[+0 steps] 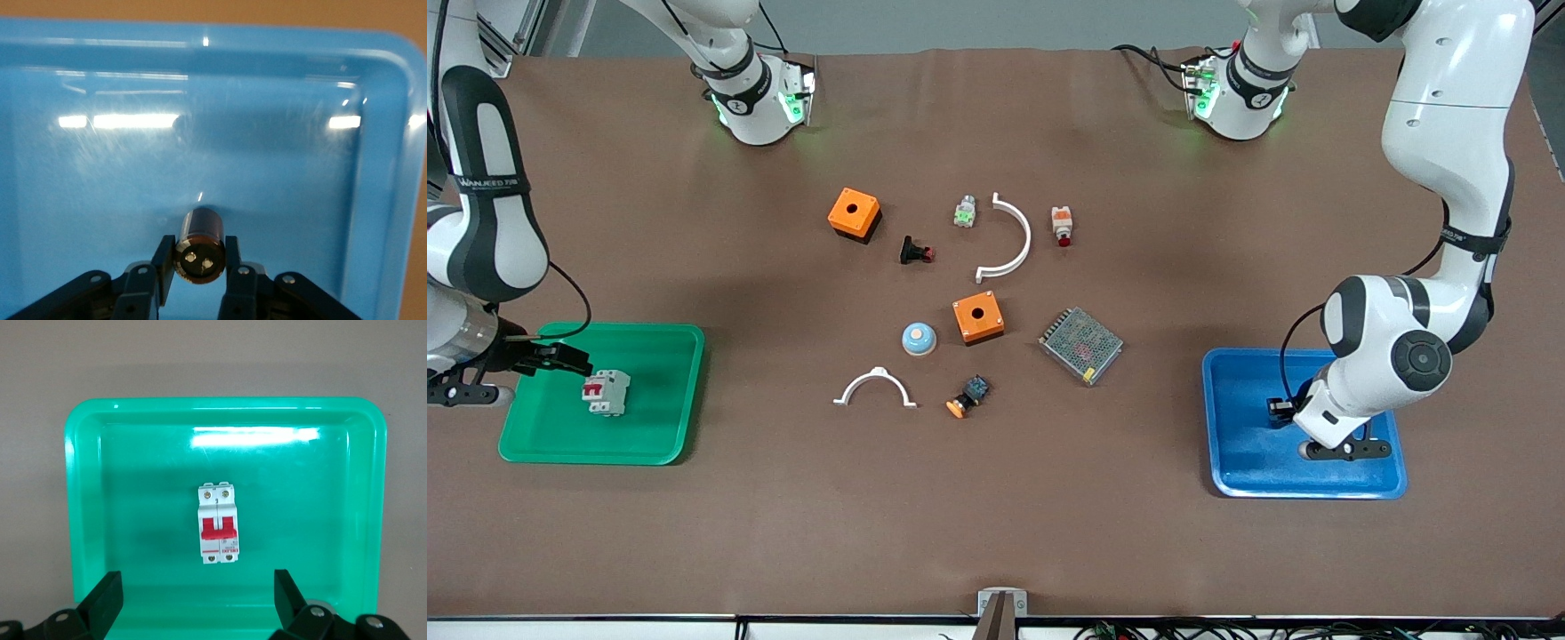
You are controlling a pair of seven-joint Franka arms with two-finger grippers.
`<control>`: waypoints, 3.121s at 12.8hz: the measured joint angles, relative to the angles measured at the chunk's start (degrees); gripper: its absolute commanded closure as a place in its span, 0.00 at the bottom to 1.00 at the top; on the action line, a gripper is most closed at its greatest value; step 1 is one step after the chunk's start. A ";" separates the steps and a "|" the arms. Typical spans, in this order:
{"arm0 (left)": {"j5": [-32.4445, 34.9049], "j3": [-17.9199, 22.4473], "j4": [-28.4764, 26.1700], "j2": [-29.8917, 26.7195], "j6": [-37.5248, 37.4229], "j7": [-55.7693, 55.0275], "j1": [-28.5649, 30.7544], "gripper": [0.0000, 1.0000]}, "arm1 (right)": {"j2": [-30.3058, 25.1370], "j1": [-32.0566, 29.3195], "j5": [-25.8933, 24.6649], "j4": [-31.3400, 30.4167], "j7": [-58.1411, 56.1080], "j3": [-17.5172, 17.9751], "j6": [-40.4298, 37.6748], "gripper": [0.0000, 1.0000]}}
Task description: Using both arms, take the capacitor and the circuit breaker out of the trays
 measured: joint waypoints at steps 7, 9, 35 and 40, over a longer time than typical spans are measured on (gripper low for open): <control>0.00 -1.54 0.81 -11.42 -11.53 -9.18 -9.07 1.00 | 3.14 -0.42 0.01 0.53 -0.01 0.14 2.23 0.00; 0.00 -3.50 0.51 -11.63 -13.81 -12.43 -10.80 1.00 | 5.03 -0.39 0.01 0.53 -0.01 0.49 4.19 0.00; 0.04 -8.88 -6.66 -11.36 -5.06 -60.66 -27.99 0.00 | 4.31 9.23 0.18 15.46 6.95 1.85 -19.53 1.00; 0.10 -8.60 6.29 -14.89 -21.92 -45.79 -14.99 0.00 | -2.92 24.87 2.38 5.14 25.57 2.30 -15.01 1.00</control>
